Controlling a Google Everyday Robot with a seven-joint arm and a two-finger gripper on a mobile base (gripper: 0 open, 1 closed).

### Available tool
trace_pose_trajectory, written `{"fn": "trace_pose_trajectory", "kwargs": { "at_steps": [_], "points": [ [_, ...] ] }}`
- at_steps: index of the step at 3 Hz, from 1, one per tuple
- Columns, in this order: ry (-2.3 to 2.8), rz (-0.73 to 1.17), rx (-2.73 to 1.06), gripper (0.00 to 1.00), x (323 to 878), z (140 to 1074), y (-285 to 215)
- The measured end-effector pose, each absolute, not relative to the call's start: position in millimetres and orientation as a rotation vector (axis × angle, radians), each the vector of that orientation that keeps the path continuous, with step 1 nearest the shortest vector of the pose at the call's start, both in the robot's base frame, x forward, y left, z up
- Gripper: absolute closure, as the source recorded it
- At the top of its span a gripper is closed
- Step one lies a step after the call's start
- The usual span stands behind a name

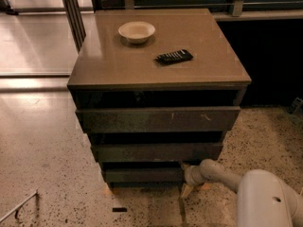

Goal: Open bottom drawer

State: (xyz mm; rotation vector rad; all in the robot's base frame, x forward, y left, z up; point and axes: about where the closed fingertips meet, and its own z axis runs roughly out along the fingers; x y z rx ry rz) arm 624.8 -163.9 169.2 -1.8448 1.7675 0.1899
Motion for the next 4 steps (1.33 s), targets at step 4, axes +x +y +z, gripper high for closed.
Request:
{"fn": "trace_pose_trajectory", "kwargs": {
  "at_steps": [4],
  "points": [
    [1.849,0.391,-1.913,0.0,590.5,164.2,-159.3]
  ]
}}
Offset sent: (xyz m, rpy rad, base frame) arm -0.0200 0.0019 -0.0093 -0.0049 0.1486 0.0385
